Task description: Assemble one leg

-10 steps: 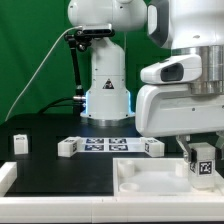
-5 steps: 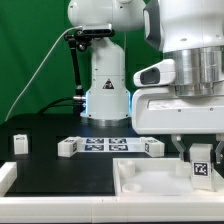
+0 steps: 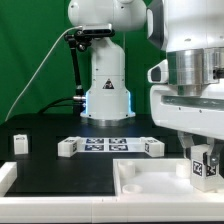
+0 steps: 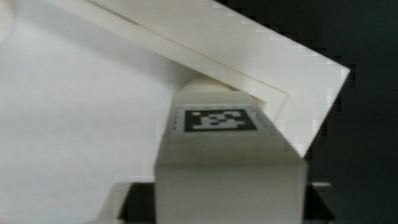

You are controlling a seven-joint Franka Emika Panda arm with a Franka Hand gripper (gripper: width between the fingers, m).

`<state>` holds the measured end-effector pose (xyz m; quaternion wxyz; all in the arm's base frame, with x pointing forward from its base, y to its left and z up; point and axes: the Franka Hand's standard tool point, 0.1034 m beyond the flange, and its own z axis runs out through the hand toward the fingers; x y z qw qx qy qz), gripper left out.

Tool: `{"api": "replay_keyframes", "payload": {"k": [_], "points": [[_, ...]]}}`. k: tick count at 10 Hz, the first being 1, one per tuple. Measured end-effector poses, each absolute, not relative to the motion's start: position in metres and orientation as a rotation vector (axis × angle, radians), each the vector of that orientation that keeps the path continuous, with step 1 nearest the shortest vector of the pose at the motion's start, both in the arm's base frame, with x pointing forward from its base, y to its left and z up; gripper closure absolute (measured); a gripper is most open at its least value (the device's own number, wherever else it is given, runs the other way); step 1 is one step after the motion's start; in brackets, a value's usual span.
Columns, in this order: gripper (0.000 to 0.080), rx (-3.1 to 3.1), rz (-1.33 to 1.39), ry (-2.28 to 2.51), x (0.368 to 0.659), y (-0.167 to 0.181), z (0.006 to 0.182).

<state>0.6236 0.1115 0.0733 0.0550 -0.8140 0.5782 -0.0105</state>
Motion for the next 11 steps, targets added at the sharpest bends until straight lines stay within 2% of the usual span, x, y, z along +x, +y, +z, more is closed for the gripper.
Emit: {"api": "replay_keyframes", "payload": {"k": [4, 5, 6, 7, 8, 11], "points": [[0.0507, -2.304, 0.002, 1.949, 0.6230, 0.1098, 0.0725], [0.0392, -2.310, 0.001, 1.941, 0.6230, 0.1101, 0.0724], [0.0392, -2.352, -0.003, 1.890, 0.6231, 0.1101, 0.0725], [0.0257, -2.407, -0.010, 1.817, 0.6239, 0.1104, 0.0733], [0.0172, -2.473, -0.019, 1.724, 0.6249, 0.1112, 0.0744], [0.0151, -2.795, -0.054, 1.148, 0.6246, 0.1154, 0.0753]]}}
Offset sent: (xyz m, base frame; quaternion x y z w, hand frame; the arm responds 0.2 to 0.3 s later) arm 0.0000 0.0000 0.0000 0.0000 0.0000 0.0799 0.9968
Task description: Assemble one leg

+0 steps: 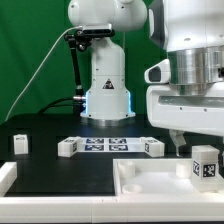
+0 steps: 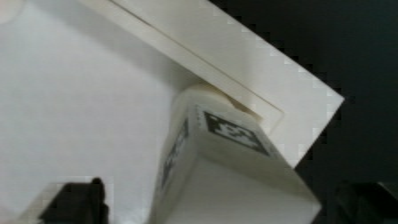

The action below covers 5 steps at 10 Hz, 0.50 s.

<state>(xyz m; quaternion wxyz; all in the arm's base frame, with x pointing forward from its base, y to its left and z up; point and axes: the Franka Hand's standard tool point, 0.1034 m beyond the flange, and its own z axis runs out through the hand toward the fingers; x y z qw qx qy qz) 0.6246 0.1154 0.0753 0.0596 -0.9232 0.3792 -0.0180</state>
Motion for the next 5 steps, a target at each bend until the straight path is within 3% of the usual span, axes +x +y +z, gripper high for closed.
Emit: {"api": "replay_keyframes", "payload": {"k": [5], "points": [[0.0150, -3.026, -0.101, 0.459, 0.6237, 0.1223, 0.0748]]}}
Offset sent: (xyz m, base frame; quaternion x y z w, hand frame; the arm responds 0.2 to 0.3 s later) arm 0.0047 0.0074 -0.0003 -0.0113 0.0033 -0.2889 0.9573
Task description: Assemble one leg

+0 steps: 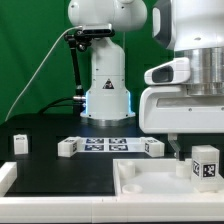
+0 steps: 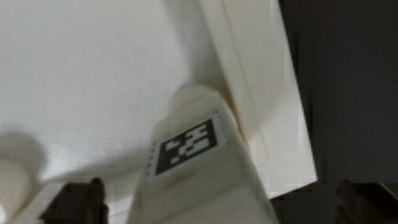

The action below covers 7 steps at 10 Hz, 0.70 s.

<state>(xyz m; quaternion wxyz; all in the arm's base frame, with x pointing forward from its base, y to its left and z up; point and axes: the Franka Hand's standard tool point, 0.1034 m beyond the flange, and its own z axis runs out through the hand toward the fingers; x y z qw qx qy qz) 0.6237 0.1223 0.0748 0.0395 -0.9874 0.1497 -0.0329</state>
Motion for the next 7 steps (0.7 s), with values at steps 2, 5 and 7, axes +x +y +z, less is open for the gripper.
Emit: {"api": "replay_keyframes", "payload": {"k": [2, 5, 7], "points": [[0.0150, -3.083, -0.110, 0.058, 0.6262, 0.1169, 0.0743], [0.0150, -3.097, -0.138, -0.311, 0.6293, 0.1134, 0.0755], [0.0266, -3.097, -0.138, -0.307, 0.6294, 0.1132, 0.0755]]}}
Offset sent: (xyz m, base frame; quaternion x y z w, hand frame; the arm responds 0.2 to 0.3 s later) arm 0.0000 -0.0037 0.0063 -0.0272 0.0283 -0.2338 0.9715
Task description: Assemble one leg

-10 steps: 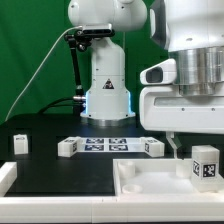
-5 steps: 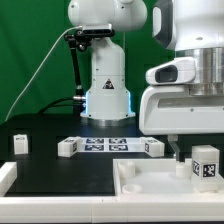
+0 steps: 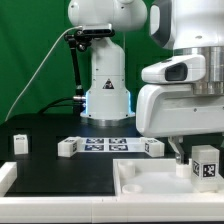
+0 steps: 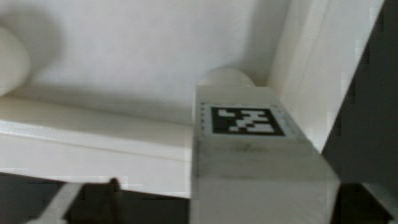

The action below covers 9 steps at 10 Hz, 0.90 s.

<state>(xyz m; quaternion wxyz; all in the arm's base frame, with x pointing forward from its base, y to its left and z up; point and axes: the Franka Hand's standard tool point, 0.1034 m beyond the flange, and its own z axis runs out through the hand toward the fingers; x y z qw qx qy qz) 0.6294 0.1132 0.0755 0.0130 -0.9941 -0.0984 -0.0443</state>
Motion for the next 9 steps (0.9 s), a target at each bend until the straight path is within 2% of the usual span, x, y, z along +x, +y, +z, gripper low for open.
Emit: {"api": "replay_keyframes", "payload": {"k": [1, 2, 5, 9], "points": [[0.0414, -3.097, -0.138, -0.307, 0.6294, 0.1132, 0.0755], [0.0510, -3.097, -0.137, -0.306, 0.6291, 0.1133, 0.0752], [0.0510, -3.099, -0.134, -0.176, 0.6290, 0.1138, 0.0751], [0.0510, -2.965, -0.120, 0.703, 0.6246, 0.1120, 0.0720]]}}
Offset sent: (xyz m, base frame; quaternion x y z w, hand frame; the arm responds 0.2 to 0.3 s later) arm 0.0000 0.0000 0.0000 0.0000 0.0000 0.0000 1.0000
